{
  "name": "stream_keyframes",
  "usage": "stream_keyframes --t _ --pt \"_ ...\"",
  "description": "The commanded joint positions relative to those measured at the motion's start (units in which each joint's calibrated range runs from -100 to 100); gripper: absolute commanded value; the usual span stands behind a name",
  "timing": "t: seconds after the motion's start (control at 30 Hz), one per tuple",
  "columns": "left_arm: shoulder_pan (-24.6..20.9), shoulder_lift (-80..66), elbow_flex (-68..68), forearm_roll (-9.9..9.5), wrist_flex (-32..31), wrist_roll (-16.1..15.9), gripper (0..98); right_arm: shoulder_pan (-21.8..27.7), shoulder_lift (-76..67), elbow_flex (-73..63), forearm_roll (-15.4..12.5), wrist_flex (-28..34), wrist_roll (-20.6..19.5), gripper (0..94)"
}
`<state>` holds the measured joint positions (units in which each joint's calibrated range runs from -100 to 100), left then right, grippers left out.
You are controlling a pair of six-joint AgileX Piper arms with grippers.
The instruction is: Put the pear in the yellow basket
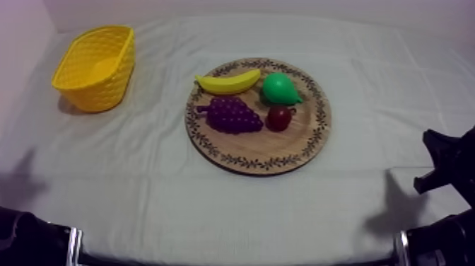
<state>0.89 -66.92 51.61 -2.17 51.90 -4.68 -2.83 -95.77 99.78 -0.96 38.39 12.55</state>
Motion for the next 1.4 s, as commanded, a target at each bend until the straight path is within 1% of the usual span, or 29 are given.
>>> stream_keyframes --t 0.0,0.07,0.17,0.33,0.47,0.63,0.87,1.03,1.23,1.3,1.37 --pt "0.57 7.13 -14.96 0.02 1.85 -2.38 0.0 0.00 0.02 0.00 0.01 0.00 0.02 0.3" --pt "1.16 10.81 -20.54 0.13 3.55 -3.46 0.0 0.00 0.02 0.00 0.01 0.00 0.02 0.3" --pt "1.70 16.66 -28.52 0.98 5.99 -5.05 0.0 -0.03 0.02 0.00 0.01 0.00 0.02 0.3" --pt "2.46 25.89 -37.70 1.91 7.56 -6.88 0.0 -0.07 0.02 0.00 0.01 0.00 0.02 0.3" --pt "3.47 33.35 -42.83 2.08 8.43 -7.82 0.0 -0.08 0.02 0.00 0.01 0.00 0.02 0.3" --pt "6.02 42.78 -49.52 1.98 11.13 -9.05 0.0 -0.08 0.02 0.00 0.01 0.00 0.02 0.3" --pt "11.83 55.39 -60.82 2.07 18.02 -11.36 1.0 -0.08 0.02 0.00 0.01 0.00 0.02 0.3" --pt "17.01 61.81 -62.83 2.23 20.38 -13.09 6.7 -0.08 0.02 0.00 0.01 0.00 0.03 0.3" --pt "22.67 68.36 -64.00 3.04 22.63 -14.47 8.2 -0.08 0.02 0.00 0.01 0.00 -0.02 0.3" --pt "24.45 70.54 -64.68 2.92 22.89 -14.61 9.3 -0.08 0.02 0.00 0.01 0.00 -0.02 0.3" --pt "26.16 72.83 -65.43 2.55 23.10 -14.69 12.9 -0.08 0.02 0.00 0.01 0.00 -0.02 0.3"
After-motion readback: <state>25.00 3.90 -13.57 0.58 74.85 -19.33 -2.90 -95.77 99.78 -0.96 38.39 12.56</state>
